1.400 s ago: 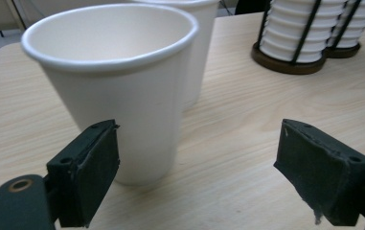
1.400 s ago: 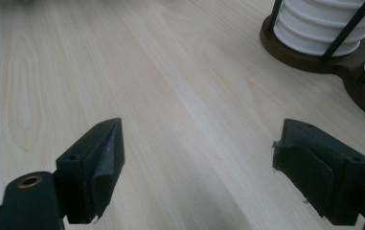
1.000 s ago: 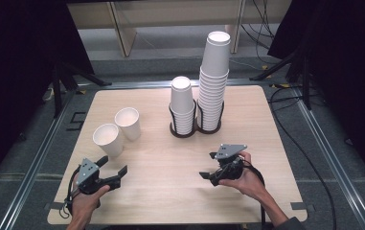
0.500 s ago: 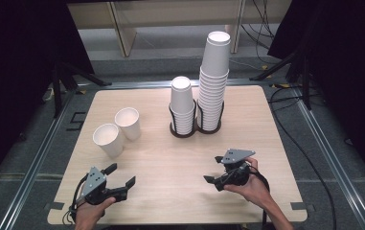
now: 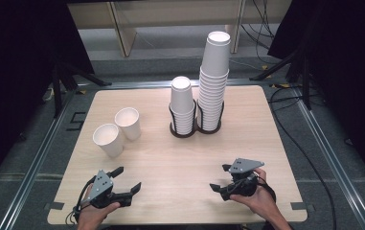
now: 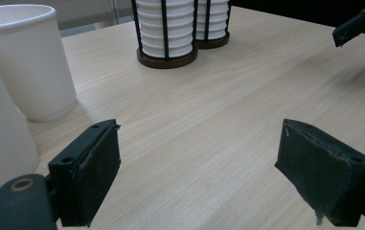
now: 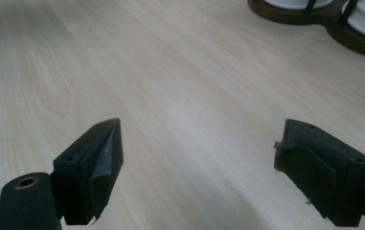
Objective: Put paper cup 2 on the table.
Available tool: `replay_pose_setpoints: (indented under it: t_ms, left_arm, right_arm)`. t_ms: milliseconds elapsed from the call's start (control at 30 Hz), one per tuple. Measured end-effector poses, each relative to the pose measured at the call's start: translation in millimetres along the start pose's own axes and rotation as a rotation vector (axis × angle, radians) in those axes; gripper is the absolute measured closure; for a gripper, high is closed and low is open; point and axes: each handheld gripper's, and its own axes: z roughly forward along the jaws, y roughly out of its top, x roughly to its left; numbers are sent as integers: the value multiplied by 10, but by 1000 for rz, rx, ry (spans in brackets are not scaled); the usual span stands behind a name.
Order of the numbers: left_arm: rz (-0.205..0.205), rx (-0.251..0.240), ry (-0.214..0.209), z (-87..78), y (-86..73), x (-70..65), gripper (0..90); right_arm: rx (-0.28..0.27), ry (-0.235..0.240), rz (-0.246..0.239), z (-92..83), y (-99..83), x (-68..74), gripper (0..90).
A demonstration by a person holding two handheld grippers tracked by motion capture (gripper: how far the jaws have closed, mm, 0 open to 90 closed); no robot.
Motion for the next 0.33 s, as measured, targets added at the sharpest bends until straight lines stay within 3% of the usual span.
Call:
replay_pose_setpoints:
  t_ms: [333]
  left_arm:
    - [1,36,6,7,0,-8,143]
  right_arm:
    - [24,1,17,-18,-65,8,159]
